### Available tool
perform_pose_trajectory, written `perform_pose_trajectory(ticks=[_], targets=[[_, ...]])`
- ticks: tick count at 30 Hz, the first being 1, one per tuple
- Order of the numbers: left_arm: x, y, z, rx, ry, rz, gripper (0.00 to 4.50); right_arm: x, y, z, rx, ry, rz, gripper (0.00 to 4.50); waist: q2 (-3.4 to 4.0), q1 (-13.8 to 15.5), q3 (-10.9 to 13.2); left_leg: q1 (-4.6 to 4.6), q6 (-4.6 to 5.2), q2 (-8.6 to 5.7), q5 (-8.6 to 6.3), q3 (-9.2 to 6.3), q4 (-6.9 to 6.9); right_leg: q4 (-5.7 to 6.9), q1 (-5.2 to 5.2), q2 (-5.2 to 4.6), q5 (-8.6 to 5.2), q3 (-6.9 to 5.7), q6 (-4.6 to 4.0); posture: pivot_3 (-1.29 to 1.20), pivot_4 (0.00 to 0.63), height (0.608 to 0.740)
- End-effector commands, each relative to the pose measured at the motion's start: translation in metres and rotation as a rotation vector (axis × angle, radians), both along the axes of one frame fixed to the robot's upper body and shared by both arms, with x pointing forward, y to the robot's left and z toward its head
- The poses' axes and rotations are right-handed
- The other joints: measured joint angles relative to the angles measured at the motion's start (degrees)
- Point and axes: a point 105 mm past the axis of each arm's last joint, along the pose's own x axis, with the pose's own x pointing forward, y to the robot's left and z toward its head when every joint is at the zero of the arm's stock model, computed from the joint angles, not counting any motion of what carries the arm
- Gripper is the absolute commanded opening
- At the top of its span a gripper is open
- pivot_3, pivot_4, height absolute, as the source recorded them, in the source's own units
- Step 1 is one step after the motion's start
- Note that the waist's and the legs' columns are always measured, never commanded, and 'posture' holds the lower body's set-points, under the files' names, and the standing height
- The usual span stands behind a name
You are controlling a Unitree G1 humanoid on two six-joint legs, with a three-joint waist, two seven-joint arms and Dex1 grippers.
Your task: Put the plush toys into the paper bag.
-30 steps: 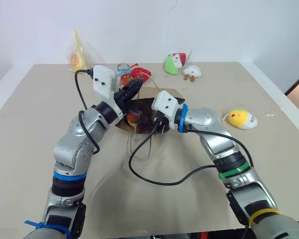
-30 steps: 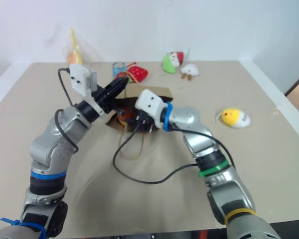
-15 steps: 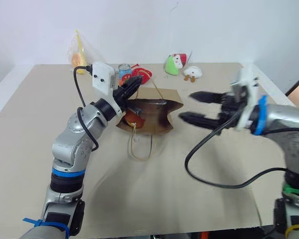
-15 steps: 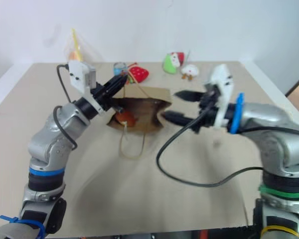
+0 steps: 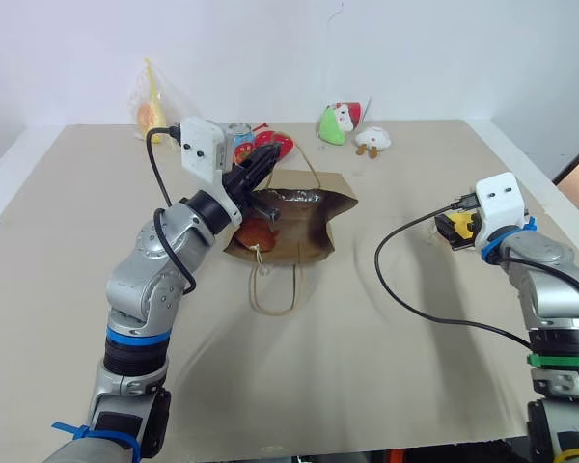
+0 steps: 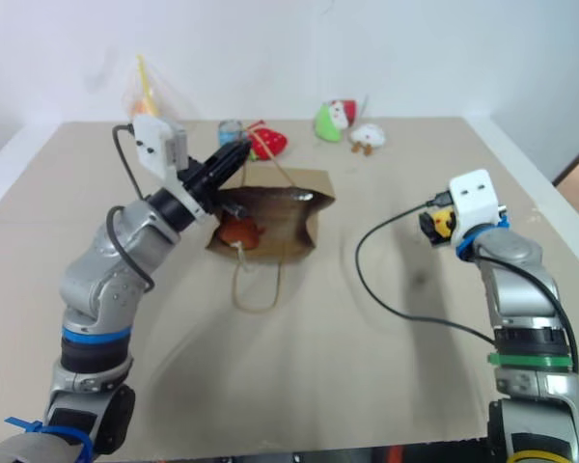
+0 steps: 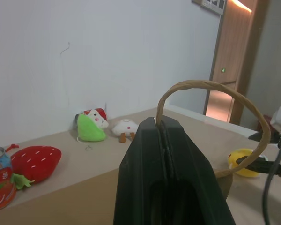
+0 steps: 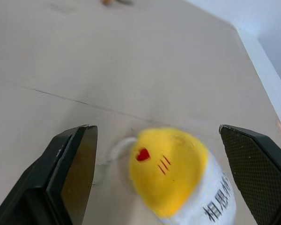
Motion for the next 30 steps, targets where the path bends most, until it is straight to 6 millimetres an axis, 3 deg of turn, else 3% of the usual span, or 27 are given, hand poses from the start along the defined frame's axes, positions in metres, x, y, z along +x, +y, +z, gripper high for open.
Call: perform_pose_trajectory(ticks=[1, 11, 15, 16, 20, 22, 25, 30], targets=[[-0.013, -0.002, 0.015, -0.027, -0.063, -0.014, 0.00, 0.000, -0.023, 0.009, 0.058, -0.049, -0.153, 4.49, 0.00, 0.1, 0.0, 0.00, 0.00, 0.00, 0.00, 0.00, 0.00, 0.00, 0.00, 0.00, 0.00, 0.00, 0.01, 0.00, 0.150, 0.740], [-0.014, -0.001, 0.013, -0.032, -0.053, -0.005, 0.00, 0.000, -0.035, -0.036, 0.211, 0.057, -0.274, 4.49, 0.01, 0.0, 0.0, 0.01, 0.00, 0.00, 0.00, -0.02, -0.01, 0.00, 0.01, 0.01, 0.01, -0.01, 0.01, 0.00, 0.150, 0.740], [-0.014, -0.002, 0.013, -0.033, -0.052, -0.008, 0.00, 0.000, -0.037, -0.041, 0.203, 0.056, -0.283, 3.32, 0.00, 0.0, 0.0, 0.03, 0.00, 0.00, 0.00, -0.04, 0.01, 0.00, 0.05, 0.02, 0.02, -0.01, 0.03, 0.00, 0.150, 0.740], [-0.014, -0.002, 0.014, -0.033, -0.051, -0.009, 0.00, 0.001, -0.037, -0.041, 0.205, 0.053, -0.281, 2.73, 0.00, 0.0, 0.0, 0.02, 0.00, 0.00, 0.00, -0.04, 0.01, 0.00, 0.06, 0.02, 0.02, -0.01, 0.03, 0.00, 0.150, 0.740], [-0.013, -0.002, 0.013, -0.032, -0.050, -0.010, 0.00, 0.002, -0.034, -0.040, 0.215, 0.044, -0.264, 1.45, 0.00, 0.0, 0.0, 0.03, 0.00, -0.01, 0.00, -0.04, 0.02, 0.00, 0.07, 0.03, 0.02, 0.03, 0.04, 0.00, 0.150, 0.740], [-0.013, -0.002, 0.014, -0.029, -0.052, -0.015, 0.00, 0.002, -0.031, -0.039, 0.208, 0.046, -0.246, 0.44, 0.00, 0.0, 0.0, 0.03, 0.00, -0.01, 0.00, -0.05, 0.02, 0.00, 0.07, 0.03, 0.02, 0.02, 0.04, 0.00, 0.150, 0.740], [-0.013, -0.002, 0.014, -0.030, -0.057, -0.016, 0.00, 0.002, -0.024, -0.030, 0.187, 0.025, -0.195, 0.06, 0.00, 0.0, 0.0, 0.03, 0.00, 0.00, 0.00, -0.05, 0.02, 0.00, 0.07, 0.04, 0.02, 0.02, 0.04, 0.00, 0.150, 0.740], [-0.010, -0.001, 0.018, -0.035, -0.063, -0.009, 0.00, -0.003, 0.020, 0.017, 0.176, -0.073, 0.085, 0.06, 0.03, -0.1, 0.0, 0.01, 0.00, 0.02, 0.00, -0.02, 0.00, 0.00, 0.01, 0.09, 0.02, 0.08, 0.04, 0.00, 0.150, 0.740]])
